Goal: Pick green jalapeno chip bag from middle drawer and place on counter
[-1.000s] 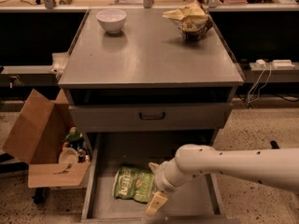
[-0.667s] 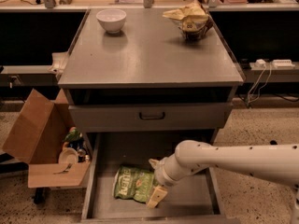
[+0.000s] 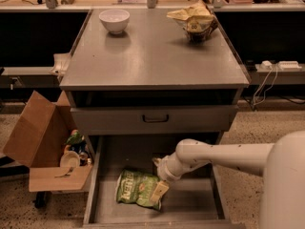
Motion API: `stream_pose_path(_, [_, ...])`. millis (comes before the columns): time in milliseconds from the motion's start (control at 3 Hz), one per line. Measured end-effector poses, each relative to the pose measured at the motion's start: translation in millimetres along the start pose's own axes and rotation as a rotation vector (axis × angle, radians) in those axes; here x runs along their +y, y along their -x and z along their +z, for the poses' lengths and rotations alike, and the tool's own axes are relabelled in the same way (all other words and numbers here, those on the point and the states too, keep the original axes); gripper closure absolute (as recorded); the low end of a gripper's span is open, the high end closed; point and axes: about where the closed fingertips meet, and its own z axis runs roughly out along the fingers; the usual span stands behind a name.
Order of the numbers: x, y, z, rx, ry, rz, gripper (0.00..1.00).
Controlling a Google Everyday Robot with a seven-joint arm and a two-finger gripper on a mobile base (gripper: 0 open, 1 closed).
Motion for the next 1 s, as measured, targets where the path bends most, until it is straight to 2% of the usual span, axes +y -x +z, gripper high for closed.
stream_pose_path(333, [-15.9, -13.0, 33.5, 0.025, 0.029, 0.012, 0.01])
stream_pose_path(667, [-19.6, -26.1, 57.7, 0.043, 0.054, 0.033, 0.32])
stream_pose_path(1000, [-19.5, -24.0, 54.5, 0.043, 0.053, 0.033, 0.56])
